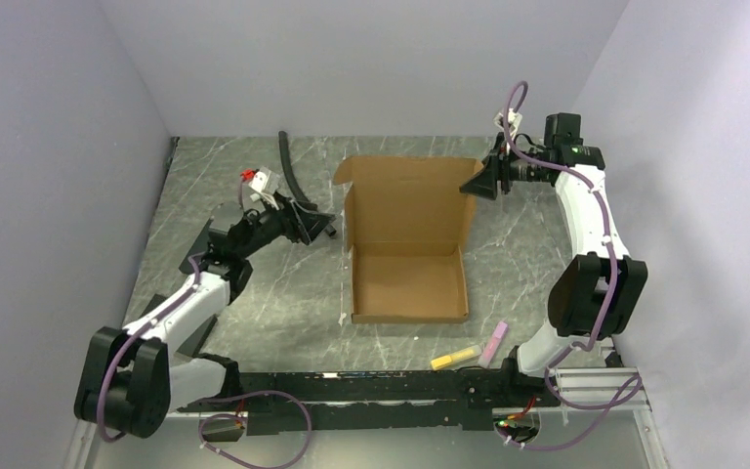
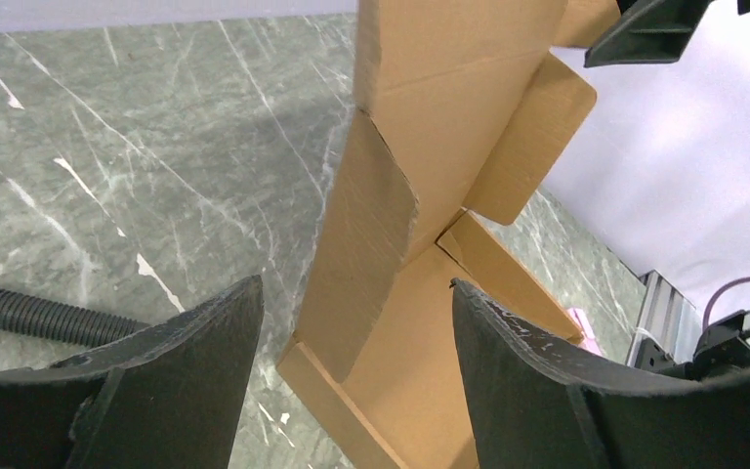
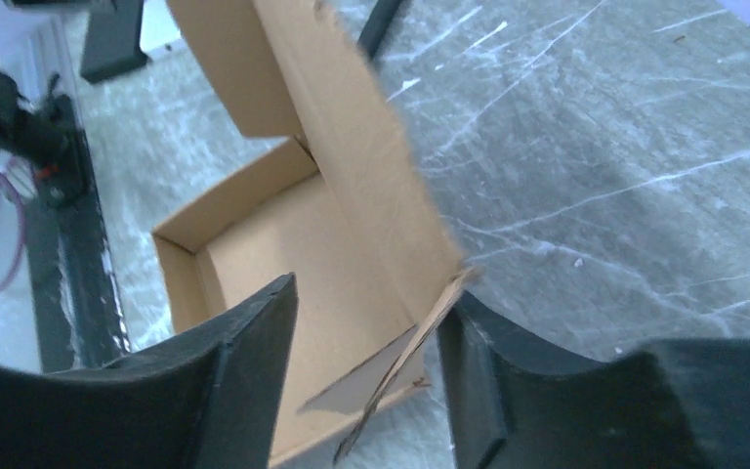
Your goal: Fold the paper box
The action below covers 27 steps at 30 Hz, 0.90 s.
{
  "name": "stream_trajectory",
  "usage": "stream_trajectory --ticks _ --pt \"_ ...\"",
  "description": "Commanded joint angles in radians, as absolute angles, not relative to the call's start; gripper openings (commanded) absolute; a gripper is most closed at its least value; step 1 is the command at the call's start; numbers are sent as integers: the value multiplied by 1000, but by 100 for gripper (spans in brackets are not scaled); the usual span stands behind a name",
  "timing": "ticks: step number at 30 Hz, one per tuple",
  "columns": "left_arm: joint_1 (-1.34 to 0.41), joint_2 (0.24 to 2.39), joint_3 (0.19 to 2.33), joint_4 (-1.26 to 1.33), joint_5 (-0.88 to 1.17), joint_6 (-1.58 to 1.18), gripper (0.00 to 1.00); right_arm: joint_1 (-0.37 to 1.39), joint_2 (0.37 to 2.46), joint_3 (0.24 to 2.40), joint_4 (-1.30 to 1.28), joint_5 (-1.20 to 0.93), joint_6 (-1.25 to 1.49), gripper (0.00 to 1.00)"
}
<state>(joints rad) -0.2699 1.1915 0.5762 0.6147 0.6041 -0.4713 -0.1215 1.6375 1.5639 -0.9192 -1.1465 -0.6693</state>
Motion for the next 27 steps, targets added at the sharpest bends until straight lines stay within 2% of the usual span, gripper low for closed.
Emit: stream_trajectory --ticks 1,4,12,17,27 --pt "-273 1101 581 498 501 -466 75 -127 1597 1544 -738 -1198 -471 53" --pt "-273 1051 601 352 378 -462 76 -128 1568 1504 -672 -1215 -430 42" --pt "-270 1008 656 75 107 -444 82 -159 1484 1401 -550 -1266 -362 22" --pt "-264 1102 758 -98 3 -417 84 -170 1426 1317 -501 -1273 -373 20" --pt "-224 1603 1148 -304 -186 -339 81 -172 1403 1269 -459 -1274 -351 21"
